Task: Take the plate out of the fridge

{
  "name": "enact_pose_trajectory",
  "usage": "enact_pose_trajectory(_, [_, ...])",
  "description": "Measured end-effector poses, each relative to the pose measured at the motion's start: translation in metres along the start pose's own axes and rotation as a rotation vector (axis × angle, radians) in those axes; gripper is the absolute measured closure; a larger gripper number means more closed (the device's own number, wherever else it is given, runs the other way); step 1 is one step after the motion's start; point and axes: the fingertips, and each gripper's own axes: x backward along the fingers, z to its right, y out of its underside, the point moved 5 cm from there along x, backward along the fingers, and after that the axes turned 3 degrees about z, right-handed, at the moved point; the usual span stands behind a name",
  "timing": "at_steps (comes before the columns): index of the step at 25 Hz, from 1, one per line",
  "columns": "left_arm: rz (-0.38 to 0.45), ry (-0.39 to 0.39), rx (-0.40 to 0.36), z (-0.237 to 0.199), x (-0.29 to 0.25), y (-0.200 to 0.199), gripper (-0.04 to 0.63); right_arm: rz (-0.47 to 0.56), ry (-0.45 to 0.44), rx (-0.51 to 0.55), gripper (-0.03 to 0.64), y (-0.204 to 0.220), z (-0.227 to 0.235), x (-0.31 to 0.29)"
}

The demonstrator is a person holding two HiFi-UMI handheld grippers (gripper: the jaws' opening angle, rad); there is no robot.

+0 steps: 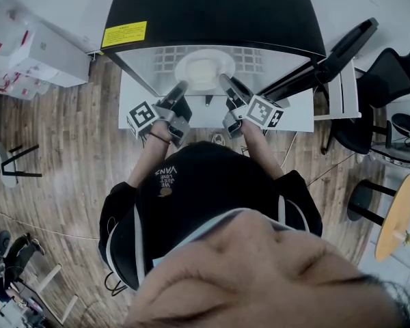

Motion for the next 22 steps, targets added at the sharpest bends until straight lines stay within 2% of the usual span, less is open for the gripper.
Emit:
enact_pose_trajectory(8, [-0.021, 0.009, -0.003, -0.001, 0.006, -0.003, 0.564, 0.018, 0.027, 0.037, 0.506, 0.003, -0.004, 0.003])
enact_pose_trajectory(22, [-0.110, 0.036, -0.020, 0.003, 0.026, -0.006, 0.565, 0.086, 0.059, 0.011, 0.508, 0.026, -0.030, 0.018])
